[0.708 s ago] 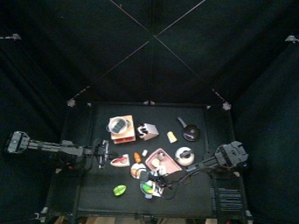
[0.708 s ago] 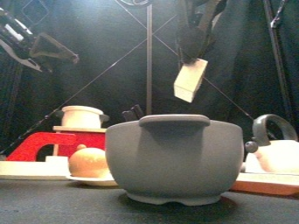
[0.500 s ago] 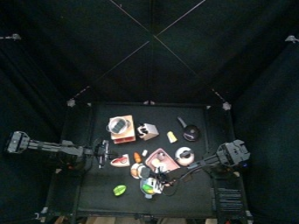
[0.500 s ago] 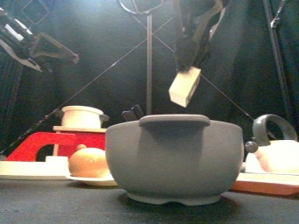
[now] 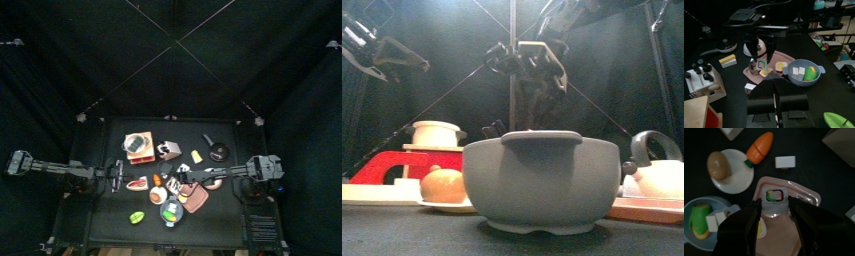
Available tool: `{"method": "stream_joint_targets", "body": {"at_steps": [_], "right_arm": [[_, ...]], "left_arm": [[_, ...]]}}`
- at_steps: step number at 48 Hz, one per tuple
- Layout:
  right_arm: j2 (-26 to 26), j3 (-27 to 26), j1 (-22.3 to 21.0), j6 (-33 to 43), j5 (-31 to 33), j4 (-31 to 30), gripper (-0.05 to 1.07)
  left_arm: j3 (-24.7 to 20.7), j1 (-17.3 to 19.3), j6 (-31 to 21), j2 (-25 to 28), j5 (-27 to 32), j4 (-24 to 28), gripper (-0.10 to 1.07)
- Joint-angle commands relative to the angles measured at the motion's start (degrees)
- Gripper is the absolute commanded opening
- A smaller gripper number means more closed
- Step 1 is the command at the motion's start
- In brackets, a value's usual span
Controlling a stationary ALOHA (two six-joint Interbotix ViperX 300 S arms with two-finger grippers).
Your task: Place white sushi piece near carrot
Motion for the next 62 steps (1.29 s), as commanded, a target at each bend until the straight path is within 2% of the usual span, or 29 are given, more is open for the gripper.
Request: {"method": "stream_joint_targets", "body": {"at_steps": [1,10,22,29,39,62], "right_arm": [[-1.1,0.4,-1.7,0.4,-2.3,-1.1,0.79],[0.6,0.9,-4.1,0.7,-6.9,-1.8,0.79],[3.1,0.8,-5.1,0.9,-7.4,-1.8,0.80],[3.1,0.7,-5.5,1.0,-7.6,-1.8,0.83],[3.1,0.8,-6.3,1.0,-8.3,-1.9,0.94],[0.4,0.6,-4.5,1.0,-8.2,-0.1,0.94]], "left_arm": [[-0.7,0.1,0.1,0.1,-0.4,0.1,-0.02],[-0.7,0.2,0.1,0.1,-0.4,0.1,-0.02],[-0.7,0.2,0.1,0.1,-0.4,0.1,-0.02],[-0.7,0.2,0.1,0.1,-0.3,0.1,-0.02],[-0.7,0.2,0.1,0.1,-0.3,0.1,-0.02],[-0.7,0.1,0.1,0.1,-0.4,0.1,-0.02]]}}
